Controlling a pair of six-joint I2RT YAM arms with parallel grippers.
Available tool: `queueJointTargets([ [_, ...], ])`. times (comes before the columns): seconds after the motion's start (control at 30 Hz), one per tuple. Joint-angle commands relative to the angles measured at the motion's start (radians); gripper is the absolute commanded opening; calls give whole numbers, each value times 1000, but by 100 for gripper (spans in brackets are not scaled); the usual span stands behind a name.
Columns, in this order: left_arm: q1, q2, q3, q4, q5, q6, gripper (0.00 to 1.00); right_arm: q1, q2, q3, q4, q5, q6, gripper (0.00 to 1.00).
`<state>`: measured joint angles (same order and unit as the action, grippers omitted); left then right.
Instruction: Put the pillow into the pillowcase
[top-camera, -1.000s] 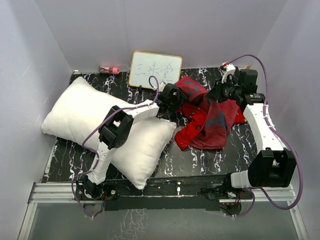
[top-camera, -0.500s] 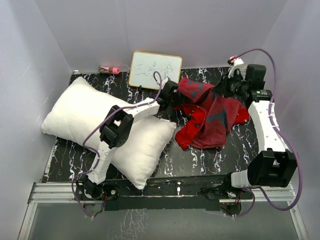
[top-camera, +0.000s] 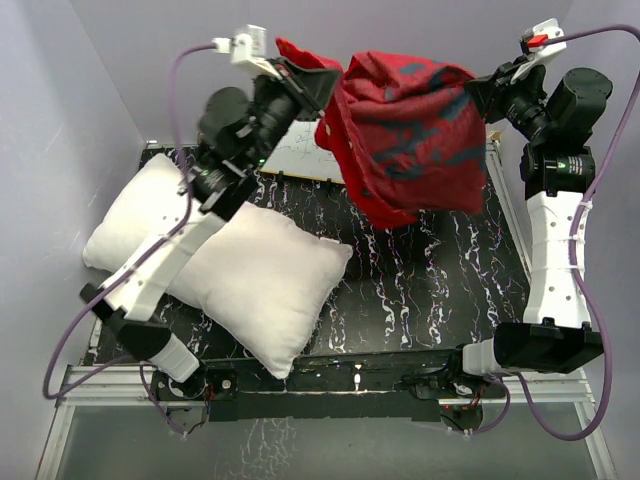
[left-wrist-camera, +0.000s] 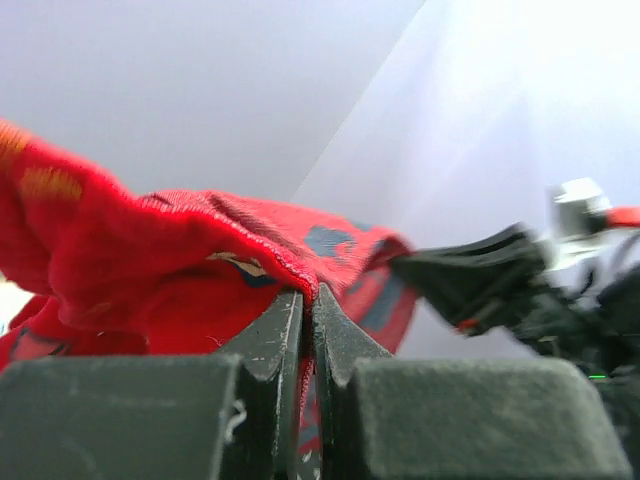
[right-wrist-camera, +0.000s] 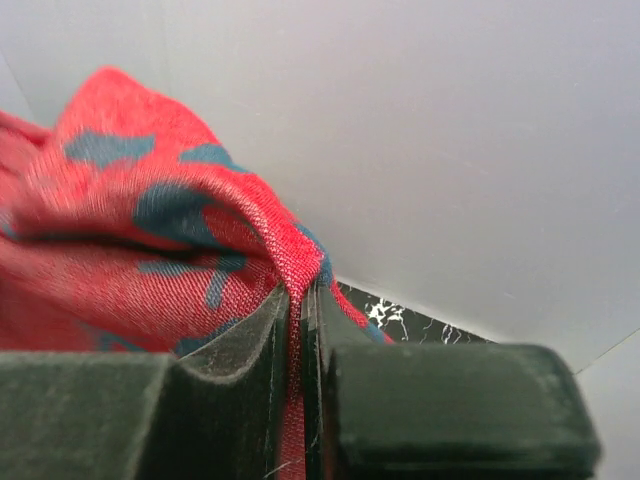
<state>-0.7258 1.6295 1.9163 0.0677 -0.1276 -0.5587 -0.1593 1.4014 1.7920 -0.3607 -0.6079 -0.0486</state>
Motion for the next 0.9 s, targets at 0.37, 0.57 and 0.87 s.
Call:
queueJointTargets([
  [0.37, -29, -129, -17, -28, 117, 88, 0, -13, -95, -124, 194, 11, 75, 11],
  [0.57, -29, -179, -147, -15, 95, 22, 0, -13, -148, -197, 194, -64, 50, 11],
  [0.87, -29, -198, -297, -96, 98, -58, 0, -13, -182, -288, 124, -37, -35, 11],
])
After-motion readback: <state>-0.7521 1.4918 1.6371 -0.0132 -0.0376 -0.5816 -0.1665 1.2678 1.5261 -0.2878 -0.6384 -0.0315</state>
